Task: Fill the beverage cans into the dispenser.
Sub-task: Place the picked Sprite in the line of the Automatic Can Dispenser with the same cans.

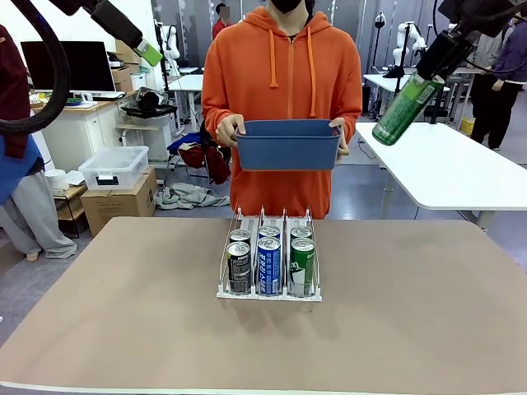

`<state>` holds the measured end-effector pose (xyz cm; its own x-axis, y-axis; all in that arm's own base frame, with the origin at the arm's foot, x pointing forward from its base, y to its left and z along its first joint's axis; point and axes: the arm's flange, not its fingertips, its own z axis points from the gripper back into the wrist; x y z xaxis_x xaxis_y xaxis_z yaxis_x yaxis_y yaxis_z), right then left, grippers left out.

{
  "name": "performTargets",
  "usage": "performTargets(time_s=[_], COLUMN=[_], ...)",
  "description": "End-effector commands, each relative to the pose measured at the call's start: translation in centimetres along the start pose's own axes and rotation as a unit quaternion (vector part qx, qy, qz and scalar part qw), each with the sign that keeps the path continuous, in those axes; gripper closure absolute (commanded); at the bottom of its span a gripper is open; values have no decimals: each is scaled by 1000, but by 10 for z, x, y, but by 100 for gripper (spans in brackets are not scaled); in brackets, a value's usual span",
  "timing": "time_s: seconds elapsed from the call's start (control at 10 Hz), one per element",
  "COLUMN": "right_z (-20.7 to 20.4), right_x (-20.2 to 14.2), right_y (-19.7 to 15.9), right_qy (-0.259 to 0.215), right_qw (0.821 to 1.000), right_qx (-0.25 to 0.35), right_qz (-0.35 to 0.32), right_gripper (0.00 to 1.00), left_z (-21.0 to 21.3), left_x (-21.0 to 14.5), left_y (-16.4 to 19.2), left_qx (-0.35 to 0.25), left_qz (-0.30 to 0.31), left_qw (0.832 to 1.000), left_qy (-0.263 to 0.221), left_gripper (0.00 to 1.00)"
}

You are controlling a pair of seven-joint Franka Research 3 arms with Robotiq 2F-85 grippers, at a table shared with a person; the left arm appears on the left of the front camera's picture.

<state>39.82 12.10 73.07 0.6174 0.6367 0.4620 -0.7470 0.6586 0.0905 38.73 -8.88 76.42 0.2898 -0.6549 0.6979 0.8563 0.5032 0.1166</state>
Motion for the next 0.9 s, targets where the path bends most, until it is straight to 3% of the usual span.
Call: performTargets(time_s=[0.0, 0.4, 0.7, 0.8], right_z=[-11, -68, -103, -85], right_x=[-23, -70, -80, -78], right_y=[35, 89, 108, 95], right_qy=[19, -6, -22, 10], right_qw=[999, 999, 999, 999], right_qx=[-9, -22, -32, -28], right_qz=[-29, -40, 7, -14], right_gripper=[42, 42, 42, 42], left_z=[1, 1, 1, 1], left_x=[-1, -1, -1, -1], left_y=[-1, -1, -1, -1], left_qx=[-2, -2, -2, -2], left_qz=[-2, -2, -2, -2], left_qw=[1000, 1000, 1000, 1000], left_qy=[3, 3, 3, 3], left_gripper=[0, 0, 0, 0])
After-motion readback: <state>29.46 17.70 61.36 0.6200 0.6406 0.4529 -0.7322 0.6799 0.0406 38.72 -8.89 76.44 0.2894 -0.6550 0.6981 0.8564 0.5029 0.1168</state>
